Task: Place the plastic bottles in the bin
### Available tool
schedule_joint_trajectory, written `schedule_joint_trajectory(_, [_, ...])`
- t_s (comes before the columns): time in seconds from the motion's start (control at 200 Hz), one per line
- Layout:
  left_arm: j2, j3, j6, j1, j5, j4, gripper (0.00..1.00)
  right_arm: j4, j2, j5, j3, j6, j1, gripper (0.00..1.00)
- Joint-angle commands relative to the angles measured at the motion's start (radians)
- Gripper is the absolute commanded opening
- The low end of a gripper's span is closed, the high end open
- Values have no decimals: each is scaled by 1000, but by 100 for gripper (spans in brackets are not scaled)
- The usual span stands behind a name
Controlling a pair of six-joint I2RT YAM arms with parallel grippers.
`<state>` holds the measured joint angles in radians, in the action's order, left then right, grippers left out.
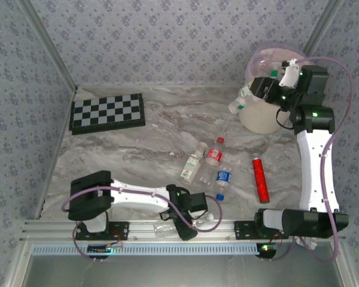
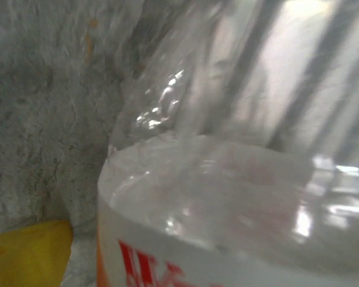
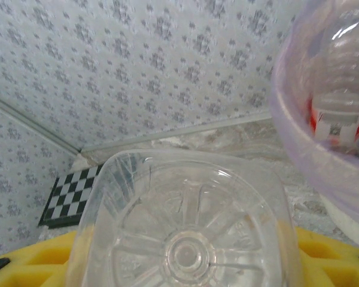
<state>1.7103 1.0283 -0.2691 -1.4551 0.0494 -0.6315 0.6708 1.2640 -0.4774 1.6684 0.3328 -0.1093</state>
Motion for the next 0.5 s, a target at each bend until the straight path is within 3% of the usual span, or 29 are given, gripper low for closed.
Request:
schedule_joint_trajectory(0.0, [2,38,7,-8,-78,-67,75,5,-13,10,65,25,-24,44])
schedule_joint_trajectory(0.085, [-18,41,5,-3,-105,-72,65,-5,-2,114,88,5,-43,44])
schedule_joint_trajectory(0.18, [-54,30,-7,12,-148,-70,63,-63,11,382,83,-70,-49,37])
schedule_joint_trajectory(0.225, [-78,17,-20,21,-183,-59,59,-186,8,537,34,-105,-49,29])
schedule_joint_trajectory(0.27, [-106,-3,-25,33,-196,-54,54,-287,6,642,-11,-136,-55,27])
schedule_joint_trajectory(0.495, [-302,-81,-62,114,-263,33,53,-518,77,750,-51,-276,-59,24])
